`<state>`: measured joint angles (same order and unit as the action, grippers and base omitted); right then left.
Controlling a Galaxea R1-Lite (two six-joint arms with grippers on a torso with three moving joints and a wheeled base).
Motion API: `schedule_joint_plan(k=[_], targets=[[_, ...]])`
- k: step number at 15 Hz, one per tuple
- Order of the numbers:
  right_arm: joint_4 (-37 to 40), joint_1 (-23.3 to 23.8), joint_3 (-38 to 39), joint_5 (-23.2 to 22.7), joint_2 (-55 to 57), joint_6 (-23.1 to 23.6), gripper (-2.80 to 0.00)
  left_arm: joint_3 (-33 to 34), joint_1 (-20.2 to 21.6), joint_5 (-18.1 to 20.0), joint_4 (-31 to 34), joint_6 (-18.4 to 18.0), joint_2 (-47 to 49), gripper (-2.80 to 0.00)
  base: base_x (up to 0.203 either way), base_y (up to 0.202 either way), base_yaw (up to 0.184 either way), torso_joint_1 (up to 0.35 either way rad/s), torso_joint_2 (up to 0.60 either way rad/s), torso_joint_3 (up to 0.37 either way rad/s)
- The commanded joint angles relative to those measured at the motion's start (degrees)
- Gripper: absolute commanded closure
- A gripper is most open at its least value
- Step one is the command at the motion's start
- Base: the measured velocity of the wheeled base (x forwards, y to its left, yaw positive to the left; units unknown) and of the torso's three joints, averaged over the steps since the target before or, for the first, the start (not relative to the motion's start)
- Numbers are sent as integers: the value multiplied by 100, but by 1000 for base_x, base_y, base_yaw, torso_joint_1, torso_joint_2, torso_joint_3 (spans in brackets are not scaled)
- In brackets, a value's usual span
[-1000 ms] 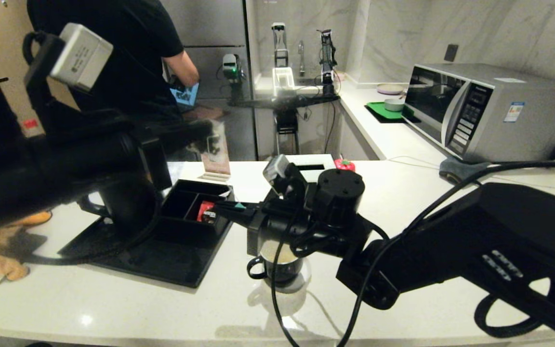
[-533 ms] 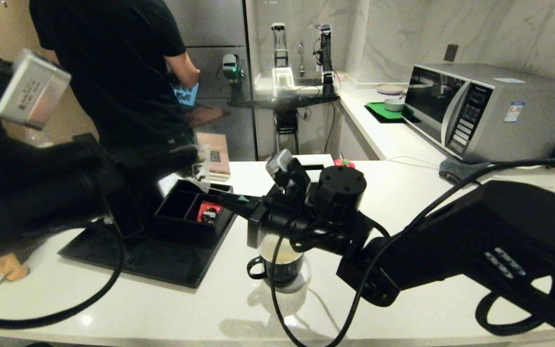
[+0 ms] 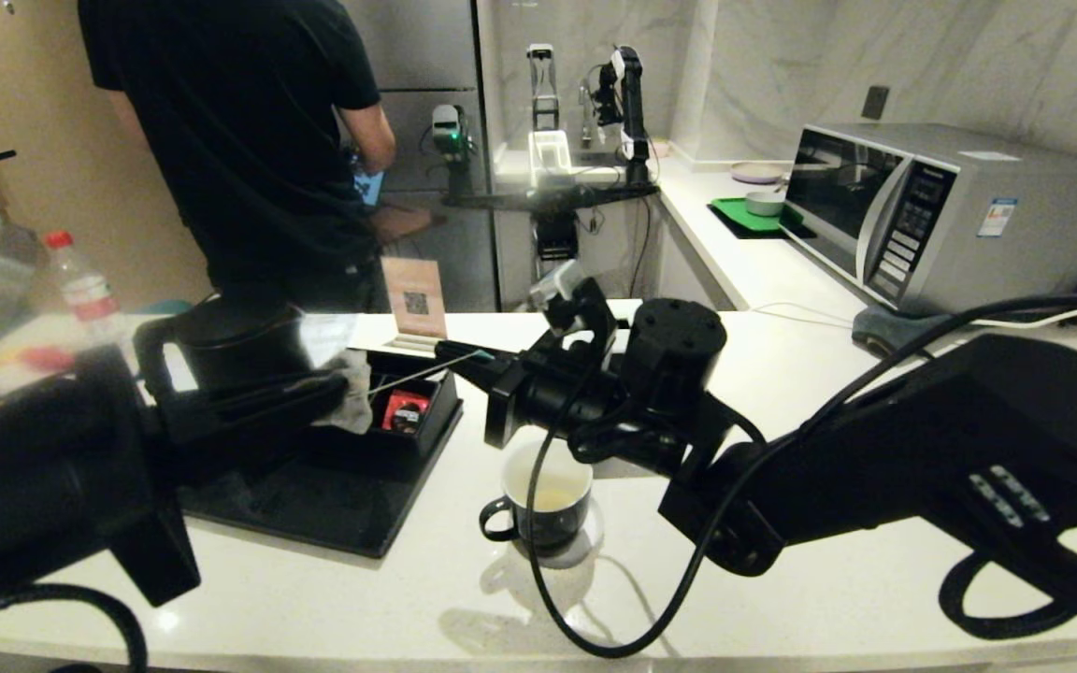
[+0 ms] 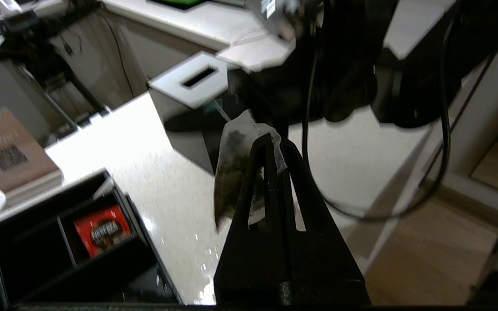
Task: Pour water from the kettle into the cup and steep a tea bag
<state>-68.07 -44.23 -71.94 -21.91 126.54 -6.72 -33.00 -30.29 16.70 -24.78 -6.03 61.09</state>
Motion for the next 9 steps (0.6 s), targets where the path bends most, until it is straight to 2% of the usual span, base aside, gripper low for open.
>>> schedule_joint_plan(k=[1,9], targets=[[-34,44,-13,-15,-119,-6,0,92,-12,9,79,-3,-186,0,0,0,0,0,0,0],[40,99,-13,-15,-507,-14,0,39,-12,17,39,-3,117,0,0,0,0,0,0,0]])
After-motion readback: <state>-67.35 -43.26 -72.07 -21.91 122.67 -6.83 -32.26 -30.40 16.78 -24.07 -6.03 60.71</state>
